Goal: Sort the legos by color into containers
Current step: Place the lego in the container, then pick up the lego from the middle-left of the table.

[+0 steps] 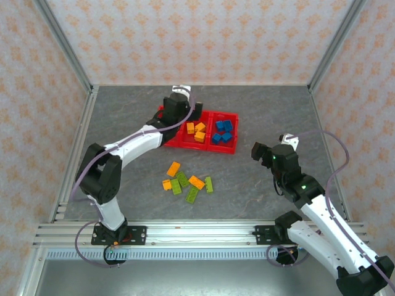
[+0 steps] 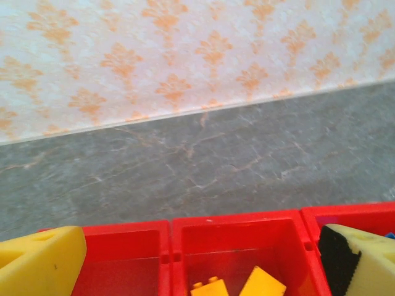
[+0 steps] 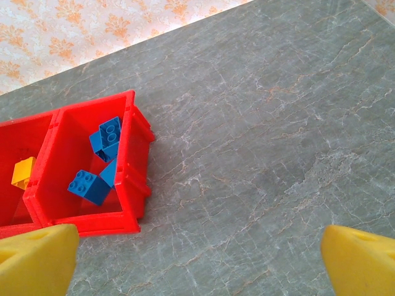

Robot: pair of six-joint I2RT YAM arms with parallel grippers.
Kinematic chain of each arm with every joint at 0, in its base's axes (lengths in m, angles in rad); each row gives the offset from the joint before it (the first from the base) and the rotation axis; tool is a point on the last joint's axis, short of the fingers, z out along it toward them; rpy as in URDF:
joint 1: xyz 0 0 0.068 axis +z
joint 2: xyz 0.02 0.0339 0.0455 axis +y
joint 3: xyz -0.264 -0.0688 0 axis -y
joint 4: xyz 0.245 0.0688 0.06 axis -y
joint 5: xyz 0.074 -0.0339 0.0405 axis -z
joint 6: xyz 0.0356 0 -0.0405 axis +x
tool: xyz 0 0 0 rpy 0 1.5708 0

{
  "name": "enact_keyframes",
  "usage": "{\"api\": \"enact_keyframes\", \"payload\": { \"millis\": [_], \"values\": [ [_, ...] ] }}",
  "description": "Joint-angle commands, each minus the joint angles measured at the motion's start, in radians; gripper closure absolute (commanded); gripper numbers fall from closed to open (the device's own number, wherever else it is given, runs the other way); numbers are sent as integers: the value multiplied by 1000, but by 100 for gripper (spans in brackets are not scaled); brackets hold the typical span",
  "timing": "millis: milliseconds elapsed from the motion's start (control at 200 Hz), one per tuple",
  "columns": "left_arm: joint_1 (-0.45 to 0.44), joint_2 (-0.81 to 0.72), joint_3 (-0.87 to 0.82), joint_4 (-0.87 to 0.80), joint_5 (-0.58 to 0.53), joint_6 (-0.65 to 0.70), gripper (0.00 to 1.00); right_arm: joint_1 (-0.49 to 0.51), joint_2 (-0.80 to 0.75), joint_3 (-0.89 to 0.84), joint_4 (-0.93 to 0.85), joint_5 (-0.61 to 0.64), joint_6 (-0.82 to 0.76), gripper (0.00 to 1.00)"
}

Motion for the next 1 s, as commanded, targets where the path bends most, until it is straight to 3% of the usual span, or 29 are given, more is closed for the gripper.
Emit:
{"api": "enact_keyframes", "payload": {
  "millis": [0,205,380,536,666,851,996],
  "values": [
    [5,-69,-49,-100,-51,-75,1,-1,0,-7,13,11,6,0],
    [-5,-229,-228,-133,69,-196,1,-2,5,-9,16,5,5,0],
    [-78,-356,-384,-131,29,-325,6,-2,19,-7,14,-5,3,0],
    [-242,-404,-399,-285,-104,-483,4,-2,19,-7,13,-4,5,0],
    [-340,-377,-397,-438,-118,-745,2,-2,19,-7,13,-3,5,0],
    [-507,-355,-397,-516,-173,-996,9,-1,14,-6,11,-12,5,0],
    [-602,-280,-340,-573,-204,-1082,14,-1,-3,-7,16,-20,5,0]
  ]
}}
